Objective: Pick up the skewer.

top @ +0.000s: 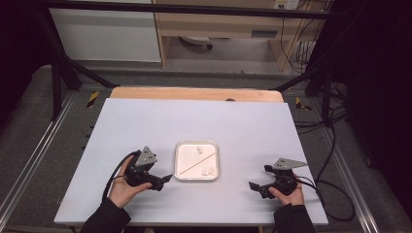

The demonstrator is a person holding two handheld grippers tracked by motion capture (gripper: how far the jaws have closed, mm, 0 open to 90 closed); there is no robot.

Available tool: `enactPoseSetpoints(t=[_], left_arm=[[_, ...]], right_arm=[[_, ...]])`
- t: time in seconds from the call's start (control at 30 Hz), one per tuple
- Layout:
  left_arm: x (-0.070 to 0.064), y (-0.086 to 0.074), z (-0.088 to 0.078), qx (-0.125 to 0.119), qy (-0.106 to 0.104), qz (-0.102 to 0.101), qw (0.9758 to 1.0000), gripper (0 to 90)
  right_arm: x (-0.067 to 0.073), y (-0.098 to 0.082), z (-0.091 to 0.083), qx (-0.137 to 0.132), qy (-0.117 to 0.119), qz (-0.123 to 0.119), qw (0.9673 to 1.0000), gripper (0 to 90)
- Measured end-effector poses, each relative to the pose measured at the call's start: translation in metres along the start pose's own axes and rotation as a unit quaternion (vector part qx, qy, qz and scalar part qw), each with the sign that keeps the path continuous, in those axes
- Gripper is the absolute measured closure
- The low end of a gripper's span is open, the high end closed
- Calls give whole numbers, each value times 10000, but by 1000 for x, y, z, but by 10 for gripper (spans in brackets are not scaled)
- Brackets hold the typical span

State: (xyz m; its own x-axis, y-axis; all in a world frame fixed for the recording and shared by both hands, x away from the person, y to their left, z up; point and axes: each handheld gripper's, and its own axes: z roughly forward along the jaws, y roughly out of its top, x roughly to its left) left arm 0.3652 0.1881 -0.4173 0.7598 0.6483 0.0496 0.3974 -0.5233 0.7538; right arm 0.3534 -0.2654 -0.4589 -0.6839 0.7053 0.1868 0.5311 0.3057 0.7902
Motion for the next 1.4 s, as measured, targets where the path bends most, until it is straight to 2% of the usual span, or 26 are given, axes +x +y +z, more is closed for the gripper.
enactPoseSetpoints(t=[0.23, 0.43, 0.77, 0.97, 1.23, 1.4], left_arm=[[-6, 13, 12, 77, -31, 48, 10000, 63], [-10, 24, 23, 156, -33, 8, 9999, 70], [-18, 40, 44, 323, -31, 20, 9995, 119], [-20, 44, 55, 404, -83, 25, 9991, 210], [-25, 47, 71, 608, -136, 48, 9980, 363], [-26, 48, 76, 650, -168, 22, 9977, 476]], right_arm=[[0, 0, 0, -2, 5, -19, 10000, 7], [0, 0, 1, 1, 6, -29, 10000, 7], [0, 0, 1, 19, 16, -41, 10000, 7], [0, 0, 1, 24, 23, -33, 10000, 7], [0, 0, 1, 32, 27, -29, 10000, 8], [0, 0, 1, 17, 33, -39, 10000, 8]])
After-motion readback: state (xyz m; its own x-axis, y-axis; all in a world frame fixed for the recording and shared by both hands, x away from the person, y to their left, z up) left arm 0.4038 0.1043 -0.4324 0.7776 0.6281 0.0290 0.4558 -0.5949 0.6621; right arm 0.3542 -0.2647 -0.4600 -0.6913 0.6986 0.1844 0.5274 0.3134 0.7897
